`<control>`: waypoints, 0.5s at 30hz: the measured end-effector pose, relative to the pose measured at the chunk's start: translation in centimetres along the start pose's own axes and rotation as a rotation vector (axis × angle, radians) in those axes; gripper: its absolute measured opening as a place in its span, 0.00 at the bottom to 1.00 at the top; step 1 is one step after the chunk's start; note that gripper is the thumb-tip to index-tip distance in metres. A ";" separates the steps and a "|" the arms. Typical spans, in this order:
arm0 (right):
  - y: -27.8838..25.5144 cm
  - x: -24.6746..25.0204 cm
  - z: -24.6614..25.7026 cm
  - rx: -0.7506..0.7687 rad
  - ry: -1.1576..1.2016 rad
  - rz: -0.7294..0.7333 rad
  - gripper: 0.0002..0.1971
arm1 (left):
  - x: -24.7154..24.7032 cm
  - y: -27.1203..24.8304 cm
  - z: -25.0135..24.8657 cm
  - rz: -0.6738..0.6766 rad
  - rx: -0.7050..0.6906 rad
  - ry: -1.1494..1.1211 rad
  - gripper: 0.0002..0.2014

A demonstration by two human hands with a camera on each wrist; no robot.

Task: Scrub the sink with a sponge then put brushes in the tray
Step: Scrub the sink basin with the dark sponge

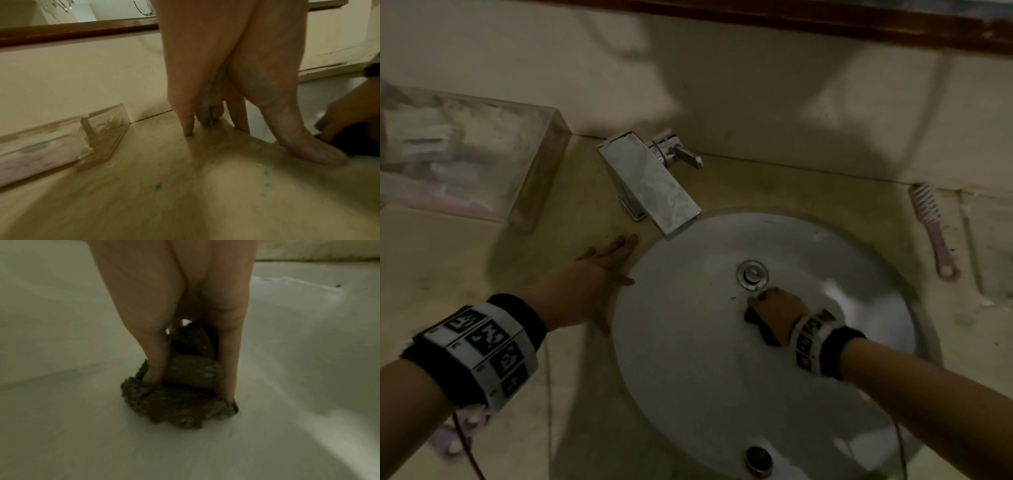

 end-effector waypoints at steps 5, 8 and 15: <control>1.3 3.3 -0.4 -0.021 0.060 -0.039 0.23 | 0.0 0.2 0.2 -0.003 0.022 0.060 0.42; -1.3 2.7 -1.7 -0.042 -0.048 0.043 0.25 | 0.0 0.3 0.5 -0.025 0.003 -0.010 0.42; -4.0 -2.5 -3.4 -0.058 -0.159 0.271 0.19 | -0.1 0.2 0.4 -0.026 -0.010 -0.018 0.42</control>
Point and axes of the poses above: each hand's wrist, its own y-axis towards the middle knuckle, its own x-axis out of the back of the hand, z = x × y, the point moved 1 cm from there along y, towards the middle knuckle, and after that the axes turned 13 degrees about x, right-handed, at the moved point
